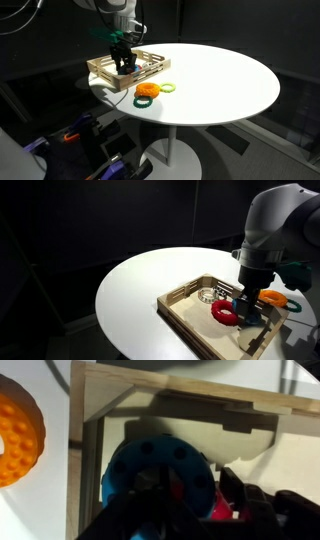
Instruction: Remove the blue ring from the wooden tray onto the table
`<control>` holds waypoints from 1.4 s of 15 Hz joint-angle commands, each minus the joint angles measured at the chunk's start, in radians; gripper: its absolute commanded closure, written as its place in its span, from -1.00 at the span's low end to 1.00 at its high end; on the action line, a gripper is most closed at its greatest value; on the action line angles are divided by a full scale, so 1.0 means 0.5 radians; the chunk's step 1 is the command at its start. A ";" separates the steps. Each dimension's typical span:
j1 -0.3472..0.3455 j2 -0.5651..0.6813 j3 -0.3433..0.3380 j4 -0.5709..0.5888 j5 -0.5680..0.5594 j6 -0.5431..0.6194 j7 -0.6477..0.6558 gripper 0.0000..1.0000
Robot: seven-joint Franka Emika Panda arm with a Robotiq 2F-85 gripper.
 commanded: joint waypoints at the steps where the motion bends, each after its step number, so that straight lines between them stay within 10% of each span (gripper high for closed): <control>1: 0.003 -0.053 0.015 0.016 0.012 -0.013 0.019 0.50; 3: 0.006 -0.094 0.024 0.027 0.044 -0.041 -0.010 0.80; 21: -0.229 -0.390 -0.198 0.051 -0.107 -0.163 0.051 0.78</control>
